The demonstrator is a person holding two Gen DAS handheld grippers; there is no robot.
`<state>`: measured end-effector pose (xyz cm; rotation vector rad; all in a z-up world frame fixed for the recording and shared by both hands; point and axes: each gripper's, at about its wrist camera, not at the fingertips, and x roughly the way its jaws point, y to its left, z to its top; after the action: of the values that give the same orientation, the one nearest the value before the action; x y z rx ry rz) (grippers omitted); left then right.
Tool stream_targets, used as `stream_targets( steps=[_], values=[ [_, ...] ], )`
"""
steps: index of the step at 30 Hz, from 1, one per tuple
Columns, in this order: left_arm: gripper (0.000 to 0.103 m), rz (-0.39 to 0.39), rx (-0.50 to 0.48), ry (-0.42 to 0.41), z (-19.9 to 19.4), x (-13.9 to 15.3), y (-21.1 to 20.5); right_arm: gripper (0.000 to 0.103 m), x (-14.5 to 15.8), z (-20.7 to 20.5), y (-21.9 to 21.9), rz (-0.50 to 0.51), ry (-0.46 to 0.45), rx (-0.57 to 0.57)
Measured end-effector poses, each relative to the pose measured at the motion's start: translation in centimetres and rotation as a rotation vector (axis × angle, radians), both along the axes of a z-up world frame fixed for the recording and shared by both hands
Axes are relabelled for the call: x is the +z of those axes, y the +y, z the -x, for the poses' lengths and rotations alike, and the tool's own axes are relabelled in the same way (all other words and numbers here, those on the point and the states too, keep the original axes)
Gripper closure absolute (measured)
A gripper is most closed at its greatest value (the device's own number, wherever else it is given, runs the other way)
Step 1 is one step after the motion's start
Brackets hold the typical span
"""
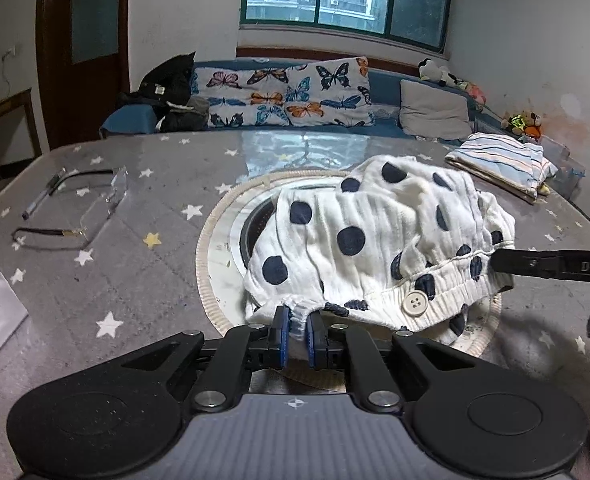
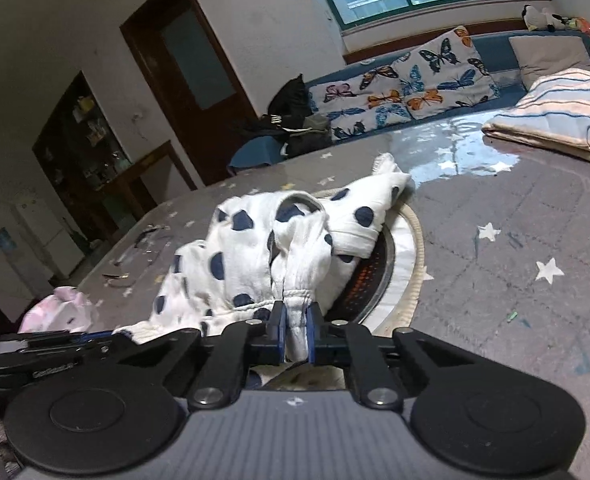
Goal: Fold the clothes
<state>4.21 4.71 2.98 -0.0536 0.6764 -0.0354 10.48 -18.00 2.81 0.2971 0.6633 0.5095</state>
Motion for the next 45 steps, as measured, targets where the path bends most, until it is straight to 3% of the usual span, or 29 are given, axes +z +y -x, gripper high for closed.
stream_targets(
  steps=[8, 14, 21, 25, 30, 36, 39, 45],
  values=[
    [0.095, 0.005, -0.06, -0.03, 3.5, 2.3, 0.3, 0.095, 2.9, 4.7, -1.3, -0.031, -0.005, 0.061],
    [0.096, 0.041, -0.131, -0.034, 7.2, 3.4, 0.2, 0.095, 3.9, 8.8, -1.7, 0.005, 0.015, 0.133],
    [0.096, 0.037, -0.218, 0.047, 10.9, 2.4, -0.1, 0.094, 2.8, 13.0, -1.1, 0.079, 0.087, 0.236],
    [0.094, 0.036, -0.235, 0.092, 11.6, 1.4, 0.4, 0.084, 2.3, 14.0, -1.4, 0.097, 0.121, 0.246],
    [0.093, 0.038, -0.243, 0.045, 11.8, 2.7, 0.7, 0.077, 3.9, 13.8, -2.4, 0.107, 0.086, 0.222],
    [0.086, 0.052, -0.248, -0.032, 10.7, 4.2, 0.3, 0.076, 5.5, 11.2, -2.6, 0.152, 0.015, 0.167],
    [0.079, 0.067, -0.233, -0.022, 8.8, 3.4, -0.4, 0.076, 5.6, 8.4, -2.2, 0.151, 0.005, 0.127],
    [0.078, 0.075, -0.197, 0.007, 5.6, 1.2, -1.7, 0.076, 5.5, 2.2, -1.1, 0.107, 0.006, 0.06]
  ],
)
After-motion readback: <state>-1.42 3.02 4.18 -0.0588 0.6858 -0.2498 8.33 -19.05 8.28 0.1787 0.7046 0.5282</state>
